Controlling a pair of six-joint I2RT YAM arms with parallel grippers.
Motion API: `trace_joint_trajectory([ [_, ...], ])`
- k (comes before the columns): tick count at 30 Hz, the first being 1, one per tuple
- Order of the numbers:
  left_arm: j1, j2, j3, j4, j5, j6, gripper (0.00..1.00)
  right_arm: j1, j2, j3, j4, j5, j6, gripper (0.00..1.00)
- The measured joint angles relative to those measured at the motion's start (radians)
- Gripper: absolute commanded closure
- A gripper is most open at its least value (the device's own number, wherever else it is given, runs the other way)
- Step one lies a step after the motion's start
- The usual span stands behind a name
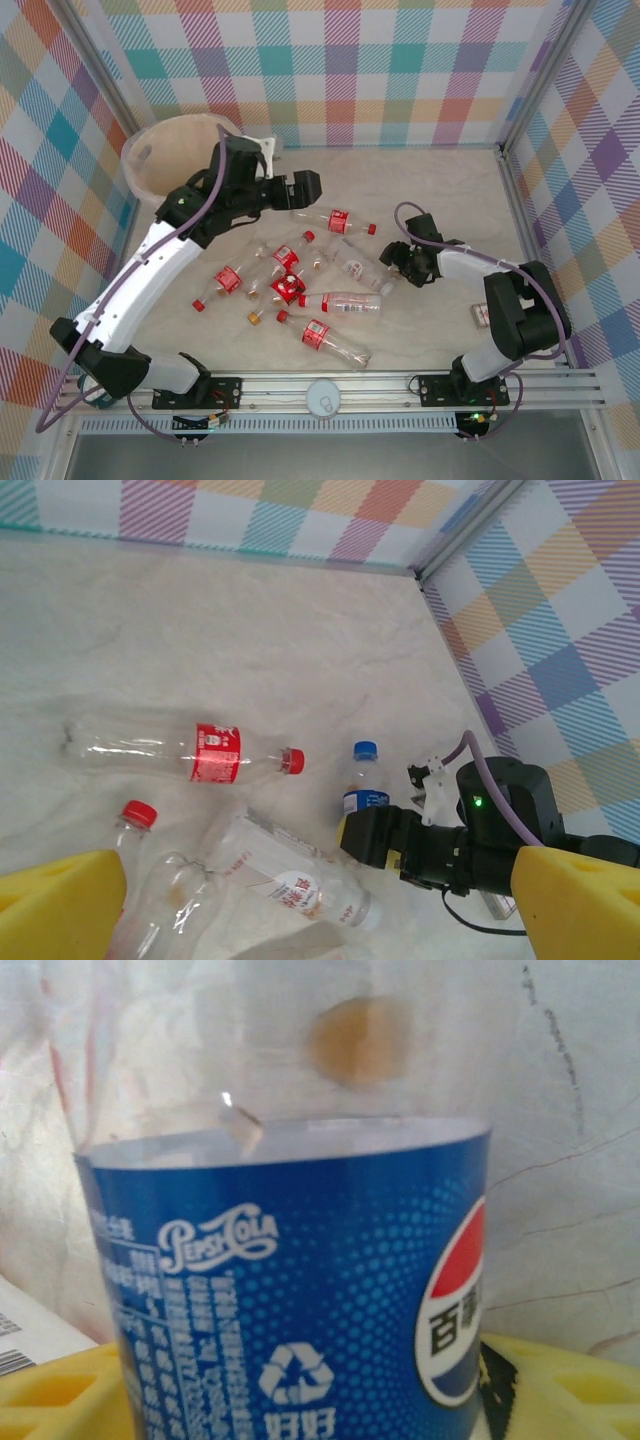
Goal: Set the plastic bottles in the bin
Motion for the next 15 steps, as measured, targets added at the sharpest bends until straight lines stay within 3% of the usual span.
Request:
trace_joint_trajectory([
  [7, -0.048, 0.074, -0.044, 0.101, 0.023, -0.058, 0.01, 0.0, -0.007, 0.0, -0.013, 0.008, -0.046, 0.38],
  [15, -0.048, 0.156, -0.088, 0.24, 0.146, -0.139, 0.0, 0.001, -0.084, 0.02, -0.082, 0.04, -0.162, 0.43],
])
